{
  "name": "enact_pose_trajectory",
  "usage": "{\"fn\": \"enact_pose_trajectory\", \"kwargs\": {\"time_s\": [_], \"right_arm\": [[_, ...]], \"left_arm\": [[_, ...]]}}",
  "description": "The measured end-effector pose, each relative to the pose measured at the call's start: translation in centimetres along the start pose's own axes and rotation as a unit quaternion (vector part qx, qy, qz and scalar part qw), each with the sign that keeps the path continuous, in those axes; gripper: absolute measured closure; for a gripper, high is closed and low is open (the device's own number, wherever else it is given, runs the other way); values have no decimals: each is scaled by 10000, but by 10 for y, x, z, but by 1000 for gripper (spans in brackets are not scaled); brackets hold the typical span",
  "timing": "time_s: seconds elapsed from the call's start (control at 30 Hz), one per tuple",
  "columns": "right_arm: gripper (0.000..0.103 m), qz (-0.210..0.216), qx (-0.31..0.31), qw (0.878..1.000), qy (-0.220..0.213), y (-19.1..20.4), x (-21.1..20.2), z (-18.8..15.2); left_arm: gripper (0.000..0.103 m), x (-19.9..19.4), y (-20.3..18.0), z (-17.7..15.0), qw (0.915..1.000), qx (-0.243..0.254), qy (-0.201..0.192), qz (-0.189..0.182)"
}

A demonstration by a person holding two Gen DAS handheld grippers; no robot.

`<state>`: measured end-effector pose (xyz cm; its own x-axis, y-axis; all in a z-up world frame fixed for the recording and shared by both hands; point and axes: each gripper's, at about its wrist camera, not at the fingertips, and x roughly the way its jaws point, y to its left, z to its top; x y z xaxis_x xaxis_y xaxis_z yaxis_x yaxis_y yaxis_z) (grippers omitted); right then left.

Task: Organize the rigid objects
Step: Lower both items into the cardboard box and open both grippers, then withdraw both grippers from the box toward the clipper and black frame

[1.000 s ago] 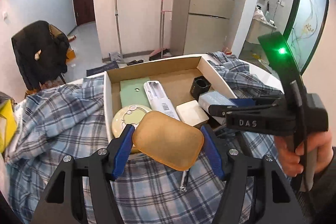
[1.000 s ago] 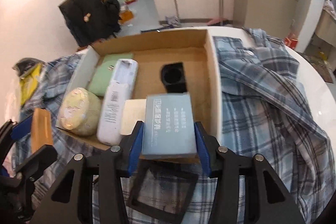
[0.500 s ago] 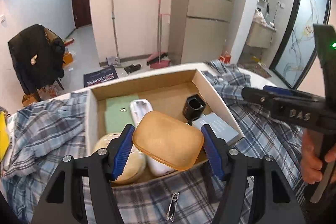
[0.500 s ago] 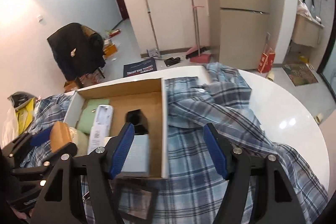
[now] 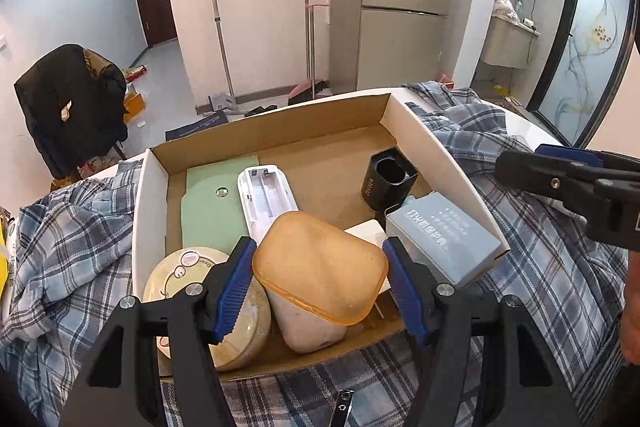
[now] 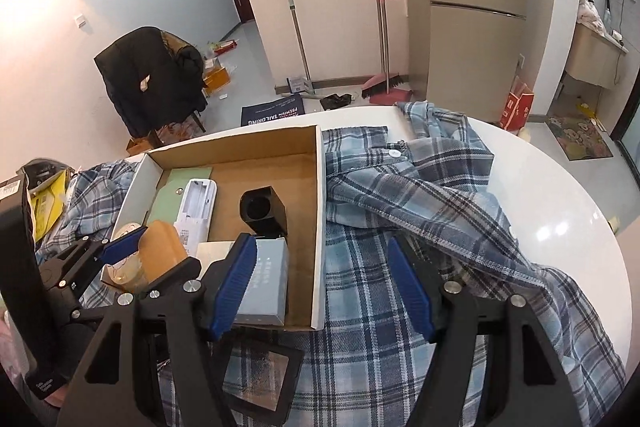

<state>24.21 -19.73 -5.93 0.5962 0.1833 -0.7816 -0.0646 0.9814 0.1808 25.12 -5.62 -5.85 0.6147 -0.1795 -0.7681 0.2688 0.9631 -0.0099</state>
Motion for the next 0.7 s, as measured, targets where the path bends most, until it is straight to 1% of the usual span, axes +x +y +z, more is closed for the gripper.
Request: {"fn": "enact_pose_trajectory", "kwargs": {"time_s": [0.1, 0.17, 0.27, 0.3, 0.33, 0.37, 0.4, 0.43, 0.53, 0.7], "right_arm": [[36, -2, -18, 10000, -31, 1, 0, 0], [36, 4, -32, 10000, -37, 1, -1, -1], [36, 16, -49, 10000, -40, 2, -1, -1], [36, 18, -54, 10000, -40, 2, -2, -1], [36, 29, -53, 10000, -44, 2, -2, -1], [36, 43, -51, 10000, -46, 2, -3, -1], [36, 55, -48, 10000, -52, 2, -4, -1], [36, 63, -45, 9999, -71, 2, -6, 0], [36, 87, -73, 9998, -153, 4, -13, 1], [36, 141, -157, 9989, -413, 12, -35, 4]], "left_arm": [[36, -1, 1, -1, 10000, 47, -39, -20], [36, -2, 1, -2, 9999, 93, -79, 42], [35, -2, 4, -1, 10000, 34, -82, 4], [34, -3, 5, 0, 9999, -6, -106, 18], [26, -5, 6, 0, 9998, -43, -171, 35], [17, -10, 8, 0, 9994, -87, -336, 65], [16, -15, 9, 0, 9987, -116, -495, 102], [16, -23, 11, 0, 9973, -145, -711, 148], [16, -44, 14, 1, 9928, -178, -1161, 215], [16, -96, 23, 2, 9794, -328, -1958, 377]]}}
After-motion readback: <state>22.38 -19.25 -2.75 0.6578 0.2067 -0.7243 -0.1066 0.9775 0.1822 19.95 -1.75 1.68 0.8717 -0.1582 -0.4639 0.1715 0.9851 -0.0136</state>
